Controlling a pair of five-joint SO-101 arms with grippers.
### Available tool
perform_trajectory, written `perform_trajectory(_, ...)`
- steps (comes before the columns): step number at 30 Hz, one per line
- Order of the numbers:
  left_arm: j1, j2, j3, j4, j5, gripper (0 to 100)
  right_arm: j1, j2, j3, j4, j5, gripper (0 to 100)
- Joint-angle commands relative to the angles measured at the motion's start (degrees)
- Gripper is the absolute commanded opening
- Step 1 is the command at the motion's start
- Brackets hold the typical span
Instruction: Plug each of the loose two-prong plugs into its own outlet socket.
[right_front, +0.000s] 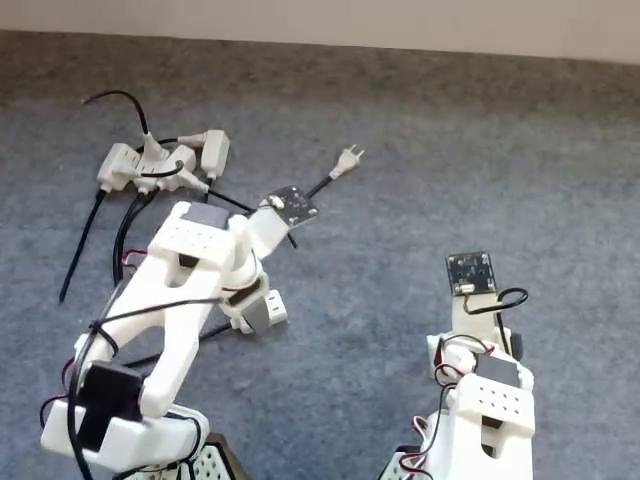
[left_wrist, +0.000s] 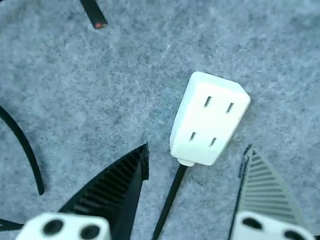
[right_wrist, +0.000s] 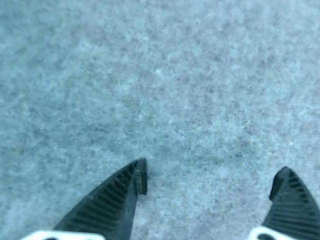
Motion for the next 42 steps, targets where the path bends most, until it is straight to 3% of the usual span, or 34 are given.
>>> perform_trajectory(1, -1.89, 2.15, -1.54, -2.81, -3.34, 29, -0.75, -0.40, 0.13, -0.66, 0.53, 37.2)
perform_trajectory(10, 1.36, 9.98, -1.89, -7.47, -3.34, 28, -0.75, -0.40, 0.13, -0.66, 0.53, 37.2)
perform_trajectory(17, 6.90, 10.42, -5.41, -6.86, -8.79, 0, -0.75, -0.40, 0.13, -0.66, 0.53, 37.2)
perform_trajectory(23, 14.81, 10.86, -9.36, -0.70, -13.54, 0, -0.75, -0.40, 0.04, -0.66, 0.53, 37.2)
perform_trajectory(29, 21.32, 10.95, -9.27, -0.53, -13.36, 0, -0.75, -0.40, 0.04, -0.66, 0.53, 37.2)
perform_trajectory(32, 21.14, 10.95, -9.19, -0.44, -11.43, 5, -0.75, -0.40, 0.04, -0.66, 0.53, 37.2)
perform_trajectory(36, 20.00, 10.95, -9.36, 0.70, -11.43, 22, -0.75, -0.40, 0.04, -0.66, 0.53, 37.2)
perform_trajectory(42, 19.38, 10.59, -9.71, 2.81, -15.82, 21, -0.75, -0.40, 0.04, -0.66, 0.53, 37.2)
